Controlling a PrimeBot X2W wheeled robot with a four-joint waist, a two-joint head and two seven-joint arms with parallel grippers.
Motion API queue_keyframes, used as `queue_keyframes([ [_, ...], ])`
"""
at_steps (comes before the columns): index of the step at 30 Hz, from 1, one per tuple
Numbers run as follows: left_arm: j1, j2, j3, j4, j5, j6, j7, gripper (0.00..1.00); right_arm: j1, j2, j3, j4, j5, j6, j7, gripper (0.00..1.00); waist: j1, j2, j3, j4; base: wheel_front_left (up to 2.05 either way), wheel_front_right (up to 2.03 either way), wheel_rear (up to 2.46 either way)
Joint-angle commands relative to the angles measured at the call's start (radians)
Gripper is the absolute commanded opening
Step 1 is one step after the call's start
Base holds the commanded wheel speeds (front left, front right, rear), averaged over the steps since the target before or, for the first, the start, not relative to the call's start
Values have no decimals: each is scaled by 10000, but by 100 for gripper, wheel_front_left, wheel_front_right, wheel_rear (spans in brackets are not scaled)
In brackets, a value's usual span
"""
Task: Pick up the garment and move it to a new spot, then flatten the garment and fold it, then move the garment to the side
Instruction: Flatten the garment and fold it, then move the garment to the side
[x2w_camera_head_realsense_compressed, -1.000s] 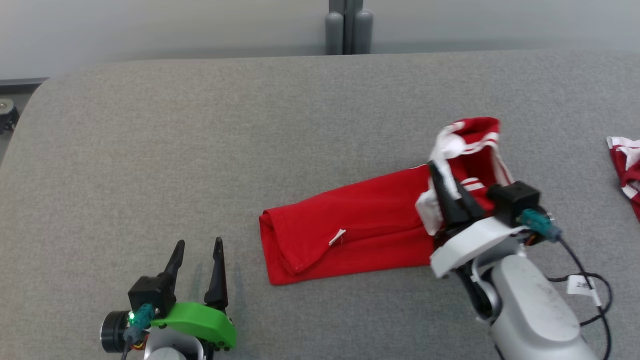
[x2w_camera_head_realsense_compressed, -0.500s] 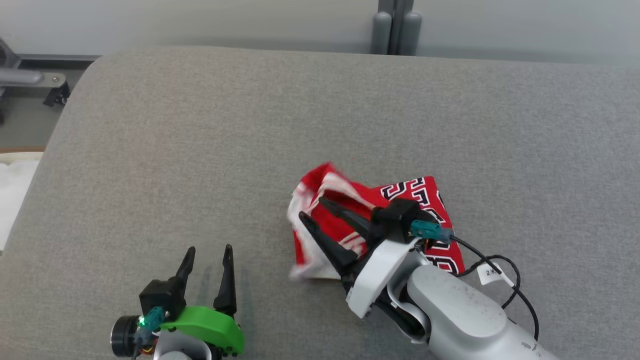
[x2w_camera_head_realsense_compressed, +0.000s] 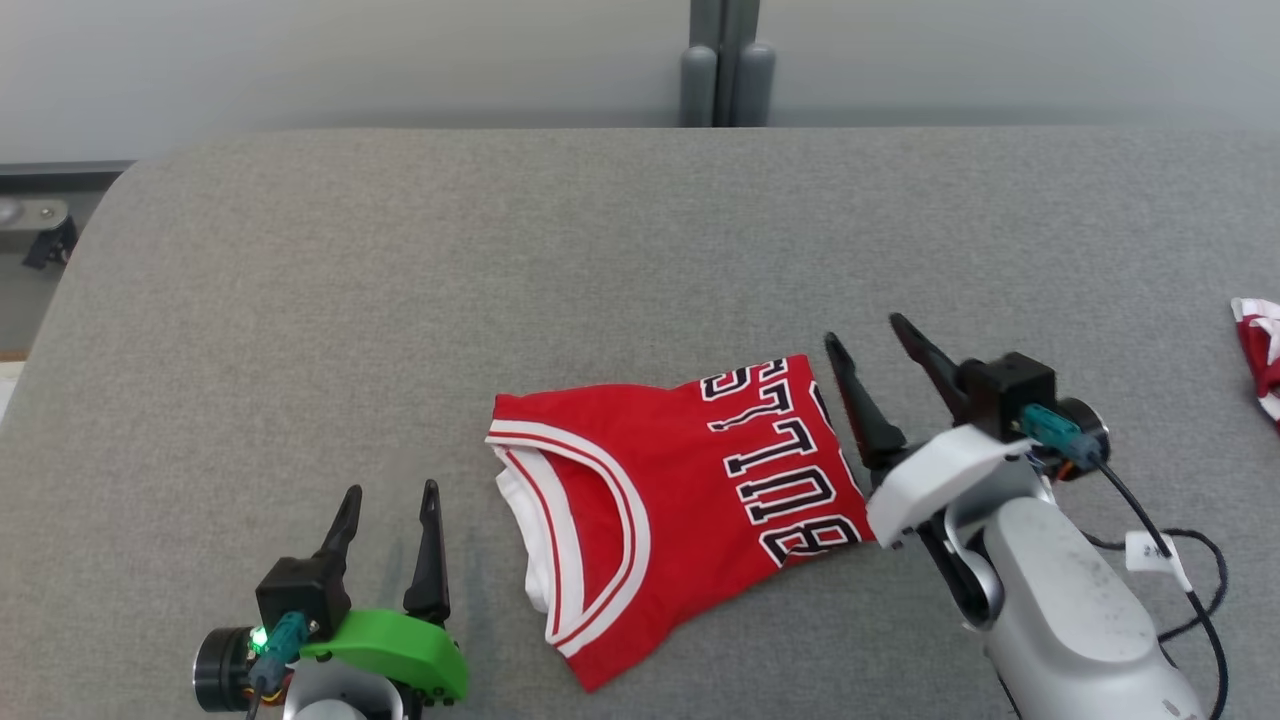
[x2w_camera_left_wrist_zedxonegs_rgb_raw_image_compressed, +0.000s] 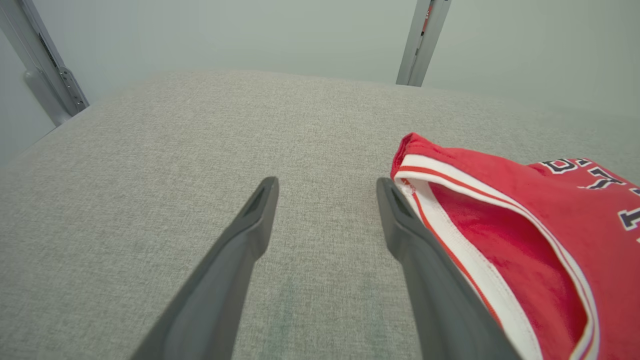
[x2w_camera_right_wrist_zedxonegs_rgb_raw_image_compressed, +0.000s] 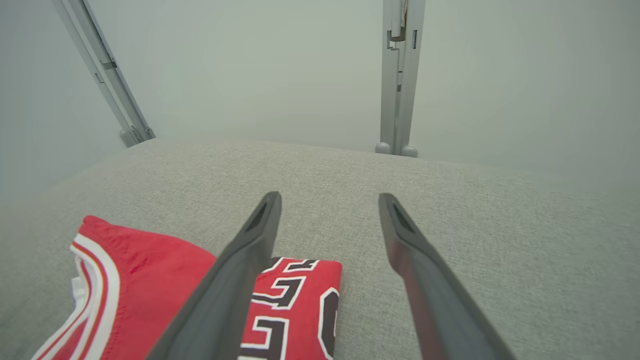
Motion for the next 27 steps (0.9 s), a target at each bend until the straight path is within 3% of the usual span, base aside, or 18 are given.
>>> queue_keyframes([
  [1, 135, 40, 79, -37, 133, -63, 7, 100, 374, -29, -385, -121, -349, -9, -41, 100, 0, -1, -190, -343, 0, 0, 0],
  [6, 338, 40, 193, -117, 424, -83, 7, 100, 1428, -22, -1609, -433, -1109, -9, -42, 100, 0, -1, -477, -709, 0, 0, 0],
  [12, 792, 40, 222, -192, 553, 23, 7, 100, 2673, -31, -2102, -476, -954, -9, -43, 100, 0, -1, -997, -917, 0, 0, 0],
  [27, 1469, 40, 135, -466, 412, 175, 7, 100, 3667, -29, -1837, -299, -752, -9, -44, 100, 0, -1, -1183, -755, 0, 0, 0],
])
